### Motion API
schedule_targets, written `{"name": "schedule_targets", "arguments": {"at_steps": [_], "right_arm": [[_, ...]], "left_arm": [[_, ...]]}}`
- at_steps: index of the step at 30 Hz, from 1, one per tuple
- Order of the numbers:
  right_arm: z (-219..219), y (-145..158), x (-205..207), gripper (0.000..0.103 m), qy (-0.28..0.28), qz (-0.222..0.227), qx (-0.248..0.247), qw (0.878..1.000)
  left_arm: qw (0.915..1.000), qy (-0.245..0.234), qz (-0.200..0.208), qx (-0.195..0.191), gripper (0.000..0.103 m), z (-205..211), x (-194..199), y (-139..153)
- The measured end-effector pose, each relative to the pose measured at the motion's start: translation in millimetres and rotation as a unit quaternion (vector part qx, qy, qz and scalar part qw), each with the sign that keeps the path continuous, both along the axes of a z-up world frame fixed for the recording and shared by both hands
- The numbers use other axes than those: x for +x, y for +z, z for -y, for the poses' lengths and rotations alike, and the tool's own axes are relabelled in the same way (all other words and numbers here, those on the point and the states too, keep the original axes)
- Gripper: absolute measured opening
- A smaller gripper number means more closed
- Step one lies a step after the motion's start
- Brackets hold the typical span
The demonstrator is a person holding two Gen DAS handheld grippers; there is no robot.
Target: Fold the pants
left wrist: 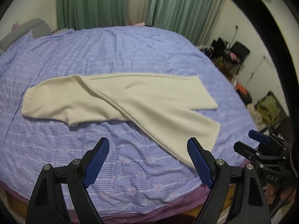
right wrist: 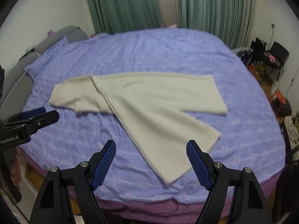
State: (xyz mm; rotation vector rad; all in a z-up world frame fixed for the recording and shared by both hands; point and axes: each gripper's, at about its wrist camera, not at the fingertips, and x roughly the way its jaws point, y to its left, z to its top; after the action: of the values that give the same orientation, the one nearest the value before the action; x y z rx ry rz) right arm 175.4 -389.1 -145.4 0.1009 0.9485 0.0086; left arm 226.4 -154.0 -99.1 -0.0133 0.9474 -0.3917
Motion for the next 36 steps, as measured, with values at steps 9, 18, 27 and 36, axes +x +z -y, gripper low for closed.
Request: {"name": "schedule_targets", "arguments": {"at_steps": [9,18,27,36], "right_arm": [[8.2,-95.4,0.4,0.077,-0.016,-0.077,-0.012,0.997],[-3.2,-170.1,22.5,0.063,-0.008,-0.146,-0.049,0.988],[10.3,-221.4,45.0,0.043,-0.043,-0.204,-0.029,0.978],[38.8,-205.4,46.7,0.011,-0.077,-0.201,0.026,0.976]], "left_arm": [[0.9975,-0.027,-0.051,0.041,0.085,22.4,12.6,-66.0],[0.9926,-0.07,-0.079,0.059,0.085,43.7,52.4,-120.0],[0.9895,-0.036,-0.138,0.026,0.085,58.3,128.4,-186.0],[0.9765,0.027,-0.211,-0.033,0.033,57.0,175.0,-227.2]]}}
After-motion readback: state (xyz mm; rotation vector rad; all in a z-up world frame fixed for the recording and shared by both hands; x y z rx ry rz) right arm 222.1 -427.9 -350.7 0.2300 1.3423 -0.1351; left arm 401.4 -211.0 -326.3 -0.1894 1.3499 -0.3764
